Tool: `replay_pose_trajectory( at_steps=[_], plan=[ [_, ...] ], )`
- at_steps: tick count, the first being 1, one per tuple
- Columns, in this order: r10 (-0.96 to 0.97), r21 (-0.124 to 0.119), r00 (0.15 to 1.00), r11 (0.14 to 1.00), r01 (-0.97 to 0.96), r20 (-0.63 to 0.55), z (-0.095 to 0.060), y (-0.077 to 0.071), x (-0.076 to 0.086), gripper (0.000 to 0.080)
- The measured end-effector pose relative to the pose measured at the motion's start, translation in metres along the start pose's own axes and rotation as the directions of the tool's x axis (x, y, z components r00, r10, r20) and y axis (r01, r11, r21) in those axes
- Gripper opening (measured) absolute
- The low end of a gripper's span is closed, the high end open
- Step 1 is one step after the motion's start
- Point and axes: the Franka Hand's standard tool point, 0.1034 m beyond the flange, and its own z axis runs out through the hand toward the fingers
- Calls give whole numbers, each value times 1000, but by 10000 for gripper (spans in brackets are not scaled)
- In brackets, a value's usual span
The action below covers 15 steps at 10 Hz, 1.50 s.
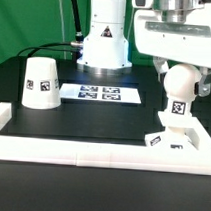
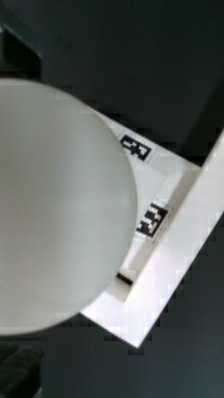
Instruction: Assemble lamp
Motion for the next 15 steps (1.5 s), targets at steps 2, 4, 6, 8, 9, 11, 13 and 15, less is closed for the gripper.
replay_pose_trajectory(
  at_steps=[2, 4, 6, 8, 9, 11, 13, 15],
  plan=[
    [-146, 0, 989, 989, 146, 0, 0, 0, 0, 698],
    [-303, -12, 953, 953, 303, -8, 0, 1, 0, 698],
    [-566, -95, 824, 822, 561, -35, 2, 0, -7, 698],
    [-729, -122, 684, 681, 722, -22, 2, -3, -13, 698],
    [-785, -123, 620, 616, 778, -12, 2, -3, -12, 698],
    [-875, -123, 484, 480, 869, 7, 1, -1, -8, 698],
    [-935, -122, 355, 349, 929, 25, 1, 0, -6, 698],
    [-977, -117, 207, 201, 973, 44, 1, 0, -4, 698]
  ],
)
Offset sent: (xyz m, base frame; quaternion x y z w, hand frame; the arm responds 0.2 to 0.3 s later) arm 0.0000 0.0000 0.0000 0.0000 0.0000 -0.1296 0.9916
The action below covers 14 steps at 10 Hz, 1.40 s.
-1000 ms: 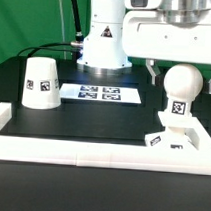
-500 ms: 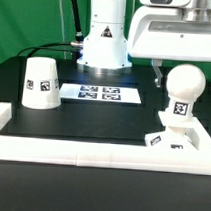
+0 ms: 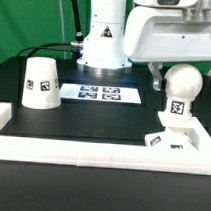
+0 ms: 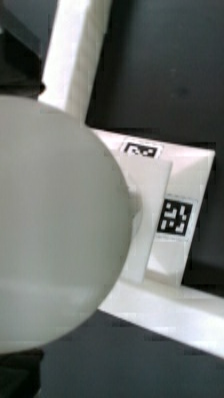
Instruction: Assemble lamp
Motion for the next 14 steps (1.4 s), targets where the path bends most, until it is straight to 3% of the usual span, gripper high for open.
replay_pose_trajectory(
  at_steps=[5, 6, 9, 11, 14],
  plan=[
    [-167, 1, 986, 986, 167, 0, 0, 2, -1, 698],
    [-167, 0, 986, 986, 167, 0, 0, 2, 0, 572],
    [-104, 5, 995, 995, 104, -2, 0, 2, -1, 577],
    [134, 20, 991, 991, -134, -16, 0, 4, 0, 577],
    [491, 26, 871, 871, -490, -8, 0, 4, -1, 577]
  ],
)
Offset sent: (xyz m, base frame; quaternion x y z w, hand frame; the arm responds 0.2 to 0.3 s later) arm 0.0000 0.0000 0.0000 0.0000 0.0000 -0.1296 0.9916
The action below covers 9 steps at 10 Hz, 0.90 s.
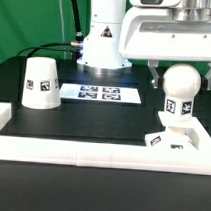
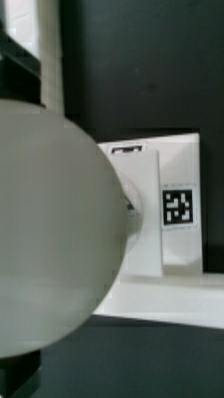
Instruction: Assemble lamp
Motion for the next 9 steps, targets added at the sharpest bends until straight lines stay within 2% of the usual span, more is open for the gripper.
replay_pose_trajectory(
  at_steps=[2, 8, 9],
  plan=[
    [200, -5, 980, 980, -200, -1, 0, 0, 0, 579],
    [528, 1, 849, 849, -528, 2, 0, 1, 0, 579],
    [655, 27, 756, 755, -655, 7, 0, 0, 0, 579]
  ],
)
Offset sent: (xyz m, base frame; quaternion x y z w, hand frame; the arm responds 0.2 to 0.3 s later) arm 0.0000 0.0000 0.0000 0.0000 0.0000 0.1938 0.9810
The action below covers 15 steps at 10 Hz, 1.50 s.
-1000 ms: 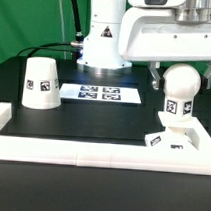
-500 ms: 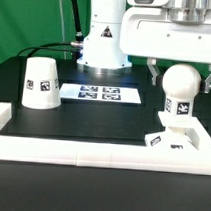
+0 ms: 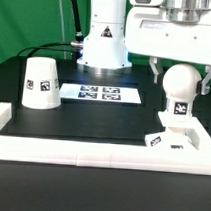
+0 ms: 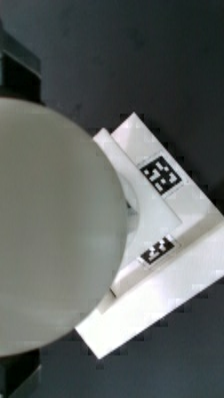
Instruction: Assemble lamp
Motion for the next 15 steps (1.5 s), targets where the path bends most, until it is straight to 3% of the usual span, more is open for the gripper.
replay_pose_trajectory(
  at_steps=[1, 4, 7, 8, 11, 12, 15],
  plan=[
    [143, 20, 990, 989, -144, 13, 0, 1, -1, 579],
    [391, 29, 919, 919, -393, 55, 0, 0, -2, 579],
    [478, 26, 876, 877, -481, 67, 1, -1, -3, 579],
    [462, 27, 885, 885, -464, 66, 1, -1, -3, 679],
    [183, 16, 982, 983, -184, 53, 1, -3, -4, 698],
    [69, 24, 996, 997, -70, 50, 2, -5, -3, 698],
    [-178, 33, 983, 984, 176, 38, 1, -7, -4, 699]
  ],
)
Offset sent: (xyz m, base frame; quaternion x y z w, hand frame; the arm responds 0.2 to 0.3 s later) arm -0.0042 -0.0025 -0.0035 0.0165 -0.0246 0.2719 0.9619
